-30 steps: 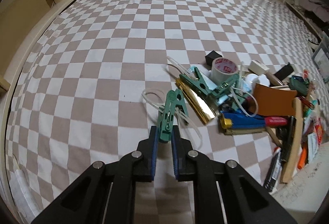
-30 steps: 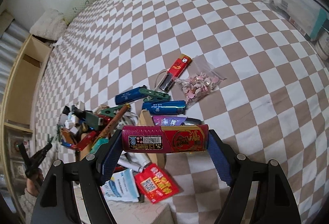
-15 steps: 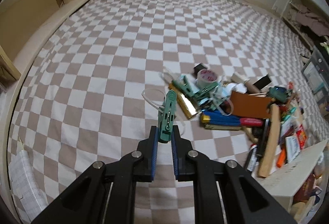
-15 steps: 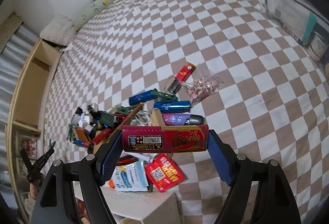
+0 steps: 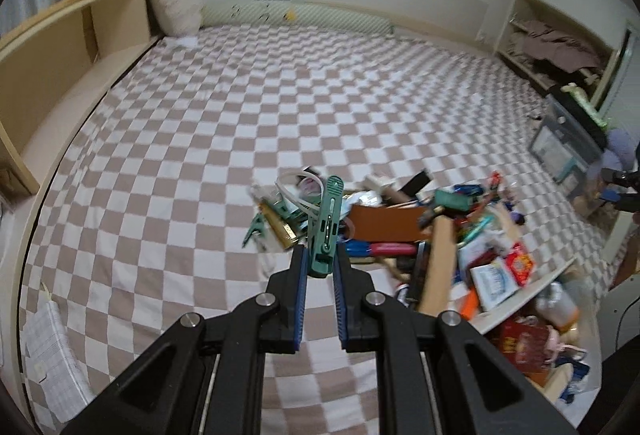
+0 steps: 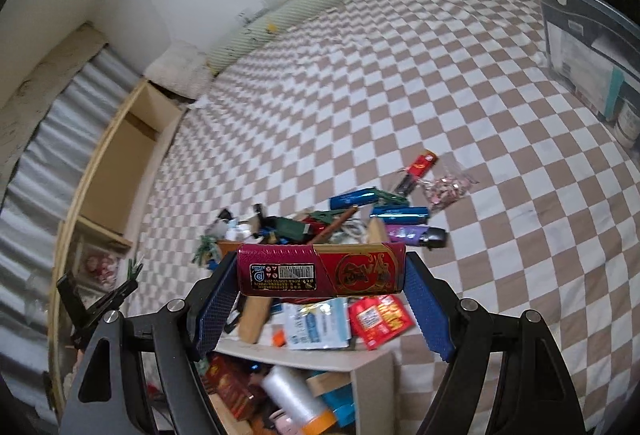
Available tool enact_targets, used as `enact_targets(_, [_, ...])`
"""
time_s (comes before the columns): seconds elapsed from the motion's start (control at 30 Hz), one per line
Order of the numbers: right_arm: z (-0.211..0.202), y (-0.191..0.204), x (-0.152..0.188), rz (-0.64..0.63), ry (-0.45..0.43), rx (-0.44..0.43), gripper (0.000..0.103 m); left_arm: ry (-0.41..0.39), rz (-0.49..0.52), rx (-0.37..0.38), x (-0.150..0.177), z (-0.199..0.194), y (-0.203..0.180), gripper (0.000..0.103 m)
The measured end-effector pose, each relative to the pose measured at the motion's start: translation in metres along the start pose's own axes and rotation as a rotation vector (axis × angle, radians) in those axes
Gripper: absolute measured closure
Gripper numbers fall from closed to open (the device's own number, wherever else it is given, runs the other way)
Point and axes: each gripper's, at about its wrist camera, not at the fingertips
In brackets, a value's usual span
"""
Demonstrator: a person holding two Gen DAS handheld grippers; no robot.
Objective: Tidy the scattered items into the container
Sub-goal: 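Carry the green clothespin and red tube over the white box with both tools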
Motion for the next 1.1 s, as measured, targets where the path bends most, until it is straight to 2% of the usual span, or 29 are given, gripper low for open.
enact_targets(0.33, [-0.014, 0.019, 0.034, -0.057, -0.003, -0.085, 0.023, -0.081, 0.078, 0.095, 0.015, -0.048, -0.043, 0.090])
enact_targets(0.53, [-0.018, 0.032, 0.051, -0.083, 0.019, -0.143, 0.023, -0.077, 0.153, 0.151, 0.034, -0.067, -0.075, 0.090])
enact_targets(0.8, [-0.011, 0.048, 0.072, -0.134, 0.079, -0.187, 0.023, 0.015, 0.251, 0.169, 0.059, -0.057, -0.109, 0.090])
enact_targets(1.1, [0.007, 0.052, 0.083, -0.141, 0.153, -0.182, 0.023, 0.189, 0.325, 0.158, 0.081, -0.018, -0.130, 0.090])
Point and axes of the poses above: each gripper's, at about its wrist camera, not at the fingertips, and z roughly the way its jaws point, y to its left, x to its underside, and after that the axes turned 11 degrees about y, right-handed
